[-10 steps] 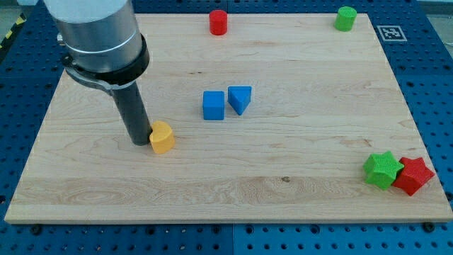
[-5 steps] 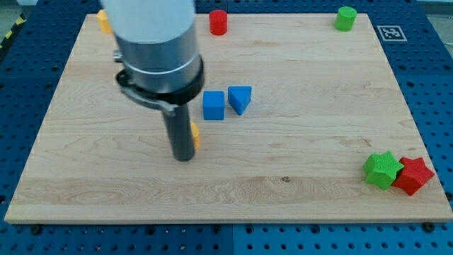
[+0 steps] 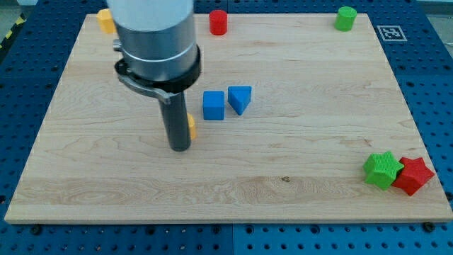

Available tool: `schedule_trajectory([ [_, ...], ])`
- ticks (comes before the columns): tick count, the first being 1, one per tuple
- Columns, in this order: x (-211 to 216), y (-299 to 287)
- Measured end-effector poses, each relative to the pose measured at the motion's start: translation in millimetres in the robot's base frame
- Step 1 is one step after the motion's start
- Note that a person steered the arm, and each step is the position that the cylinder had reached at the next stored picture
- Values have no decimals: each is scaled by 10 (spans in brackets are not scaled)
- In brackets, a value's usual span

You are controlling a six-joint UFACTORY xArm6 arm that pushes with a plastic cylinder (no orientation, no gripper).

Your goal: Push the yellow heart to the left of the blue cube

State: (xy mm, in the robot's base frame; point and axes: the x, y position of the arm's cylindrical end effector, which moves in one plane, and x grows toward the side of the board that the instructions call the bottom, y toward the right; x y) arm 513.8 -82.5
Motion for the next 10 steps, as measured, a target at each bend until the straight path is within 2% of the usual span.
schedule_trajectory([
  [2, -3, -98],
  [4, -204, -98],
  [7, -283, 439],
  [8, -280, -24],
  [9, -591, -494],
  [10, -1407, -789],
])
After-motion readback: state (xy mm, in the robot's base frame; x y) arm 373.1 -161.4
